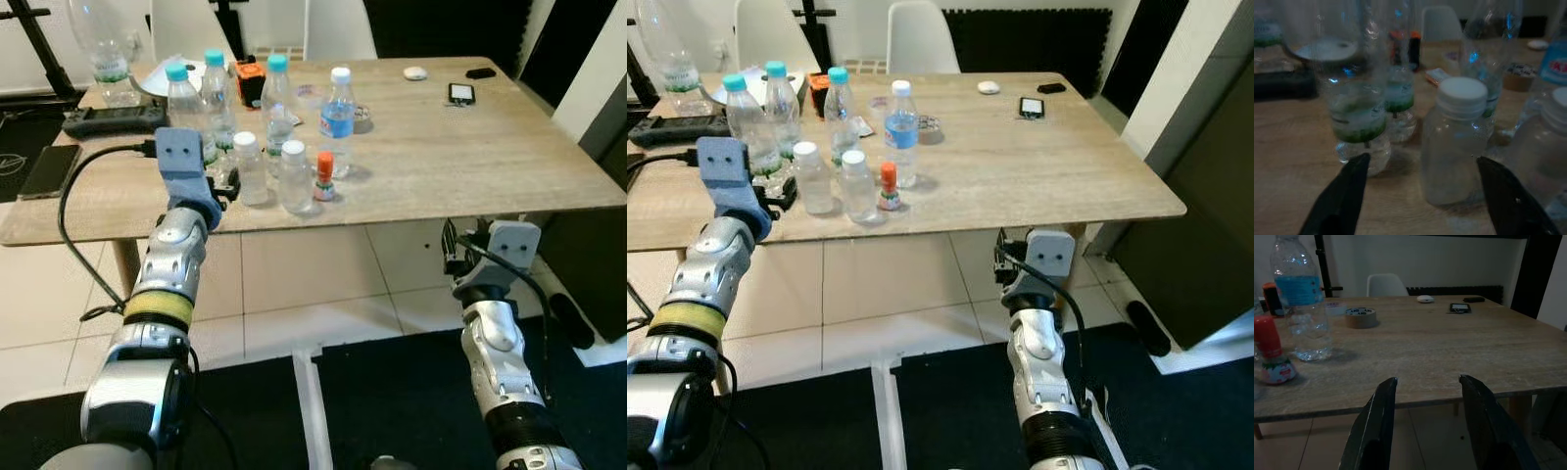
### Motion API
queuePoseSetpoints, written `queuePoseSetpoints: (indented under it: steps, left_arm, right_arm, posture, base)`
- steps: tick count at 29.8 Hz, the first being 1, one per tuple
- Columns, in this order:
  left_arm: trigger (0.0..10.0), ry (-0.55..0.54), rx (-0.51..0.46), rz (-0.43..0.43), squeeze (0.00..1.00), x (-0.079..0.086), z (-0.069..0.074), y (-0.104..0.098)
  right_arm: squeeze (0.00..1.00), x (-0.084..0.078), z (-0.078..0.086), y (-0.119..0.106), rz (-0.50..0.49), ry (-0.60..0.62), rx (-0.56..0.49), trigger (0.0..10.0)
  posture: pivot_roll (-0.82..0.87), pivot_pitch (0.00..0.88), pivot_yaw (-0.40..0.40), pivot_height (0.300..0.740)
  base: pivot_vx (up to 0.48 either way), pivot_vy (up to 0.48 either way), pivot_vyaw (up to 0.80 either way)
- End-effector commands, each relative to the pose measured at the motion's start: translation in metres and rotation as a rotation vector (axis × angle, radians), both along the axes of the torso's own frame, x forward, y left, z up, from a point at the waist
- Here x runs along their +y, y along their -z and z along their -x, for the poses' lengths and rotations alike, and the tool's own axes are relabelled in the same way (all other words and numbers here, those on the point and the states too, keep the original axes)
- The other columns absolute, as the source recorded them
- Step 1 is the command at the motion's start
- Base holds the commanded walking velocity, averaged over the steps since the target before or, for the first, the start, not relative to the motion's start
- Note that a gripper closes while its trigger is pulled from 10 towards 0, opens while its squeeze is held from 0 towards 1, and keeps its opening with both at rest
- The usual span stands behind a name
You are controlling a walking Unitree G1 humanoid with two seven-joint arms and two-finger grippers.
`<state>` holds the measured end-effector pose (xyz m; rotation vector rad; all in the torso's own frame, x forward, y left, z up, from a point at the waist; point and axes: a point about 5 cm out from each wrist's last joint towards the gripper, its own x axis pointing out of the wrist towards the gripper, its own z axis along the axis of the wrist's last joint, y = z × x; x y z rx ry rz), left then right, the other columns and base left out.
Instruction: Restocking fridge
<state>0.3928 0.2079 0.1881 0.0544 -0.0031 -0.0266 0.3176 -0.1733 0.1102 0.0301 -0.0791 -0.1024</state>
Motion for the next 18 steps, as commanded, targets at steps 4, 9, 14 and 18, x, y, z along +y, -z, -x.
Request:
queuePoseSetpoints:
  steps: [4,9,14,18]
  left_arm:
    - [10.0,0.057,-0.017,-0.026,1.00,-0.009,-0.009,-0.011]
    - [10.0,0.105,-0.068,-0.028,1.00,-0.021,-0.019,-0.035]
    - [10.0,0.098,-0.075,-0.035,0.87,-0.022,-0.022,-0.040]
    - [10.0,0.040,-0.065,-0.021,0.00,-0.023,-0.025,-0.044]
  right_arm:
    - [0.00,-0.009,0.004,-0.010,-0.006,0.032,-0.008,10.0]
    - [0.00,-0.010,0.009,-0.021,-0.005,0.043,-0.028,10.0]
    - [0.00,-0.011,0.013,-0.023,-0.004,0.045,-0.030,10.0]
    - [0.00,-0.012,0.022,-0.029,-0.001,0.048,-0.031,10.0]
  posture:
    - [0.01,0.123,-0.014,0.740]
    - [0.01,0.145,-0.005,0.740]
    - [0.00,0.155,-0.002,0.740]
    - [-0.01,0.186,-0.003,0.740]
  base:
    - [0.000,0.000,0.00]
    - [0.000,0.000,0.00]
    - [0.000,0.000,0.00]
    - [0.000,0.000,0.00]
